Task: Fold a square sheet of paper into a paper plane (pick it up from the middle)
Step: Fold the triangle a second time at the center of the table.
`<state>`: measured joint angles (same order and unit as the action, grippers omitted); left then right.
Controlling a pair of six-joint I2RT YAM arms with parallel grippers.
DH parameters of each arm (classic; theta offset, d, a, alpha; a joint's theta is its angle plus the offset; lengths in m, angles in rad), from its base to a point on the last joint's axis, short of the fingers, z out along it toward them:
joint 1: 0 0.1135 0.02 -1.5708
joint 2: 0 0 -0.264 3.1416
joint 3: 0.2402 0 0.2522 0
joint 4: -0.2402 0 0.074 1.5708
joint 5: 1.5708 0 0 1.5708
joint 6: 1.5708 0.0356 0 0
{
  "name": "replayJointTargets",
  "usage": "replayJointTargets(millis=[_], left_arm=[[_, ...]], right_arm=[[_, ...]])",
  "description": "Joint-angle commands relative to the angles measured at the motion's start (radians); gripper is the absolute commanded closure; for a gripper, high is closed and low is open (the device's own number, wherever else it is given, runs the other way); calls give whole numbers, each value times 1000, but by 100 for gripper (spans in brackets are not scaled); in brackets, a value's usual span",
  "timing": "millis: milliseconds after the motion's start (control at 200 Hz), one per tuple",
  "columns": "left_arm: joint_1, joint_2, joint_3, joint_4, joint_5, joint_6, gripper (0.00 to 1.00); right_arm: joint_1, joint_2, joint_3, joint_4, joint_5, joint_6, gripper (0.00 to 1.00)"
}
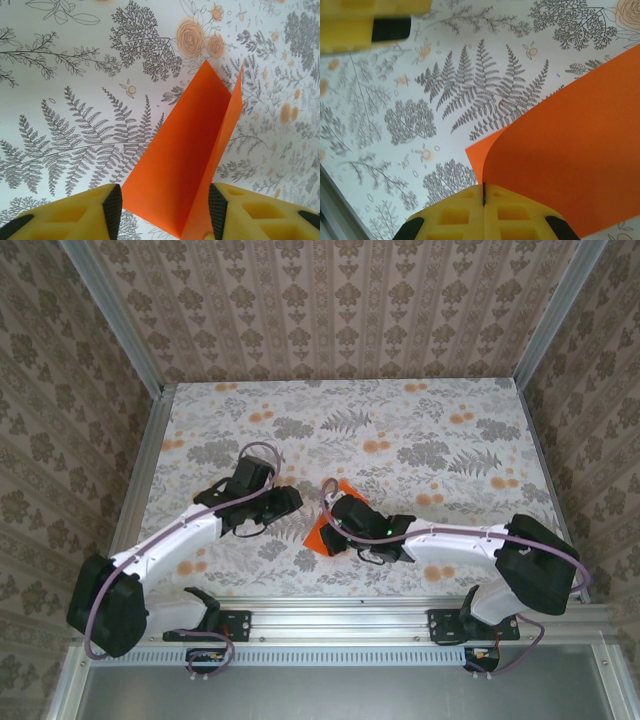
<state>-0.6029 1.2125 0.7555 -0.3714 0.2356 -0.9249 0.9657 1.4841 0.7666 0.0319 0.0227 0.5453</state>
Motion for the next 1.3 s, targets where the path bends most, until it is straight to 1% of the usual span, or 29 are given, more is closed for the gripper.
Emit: replayJointTargets(millis=[0,120,160,250,320,370,505,615,715,820,940,1295], left_arm=[[-20,-3,-8,-12,8,44,54],[-65,32,10,-9,11,66,63],[-80,50,15,-10,14,66,67],[-112,85,19,-8,15,60,74],[-129,104,12,-8,9,52,82],[-136,117,4,-6,4,41,85],[-149,149,-13,28,24,25,87],[-167,200,15,30,38,38,89],[-186,255,46,29,49,50,92],[-195,301,62,26,37,37,96],[-205,323,60,52,37,23,97],[-221,423,97,44,51,46,98]], right_arm=[[-19,27,-38,66,-89,76,96],[-50,42,-74,138,-156,114,96],[-59,47,-81,152,-173,120,95],[-75,56,-93,154,-189,124,95],[-89,59,-101,156,-202,127,95],[-99,62,-113,170,-211,135,95],[-129,79,-138,205,-248,168,95],[-139,95,-149,233,-266,177,95],[-148,110,-150,243,-281,177,95],[-161,117,-154,253,-292,180,95],[-175,116,-155,255,-307,179,94],[-195,111,-163,253,-333,171,94]])
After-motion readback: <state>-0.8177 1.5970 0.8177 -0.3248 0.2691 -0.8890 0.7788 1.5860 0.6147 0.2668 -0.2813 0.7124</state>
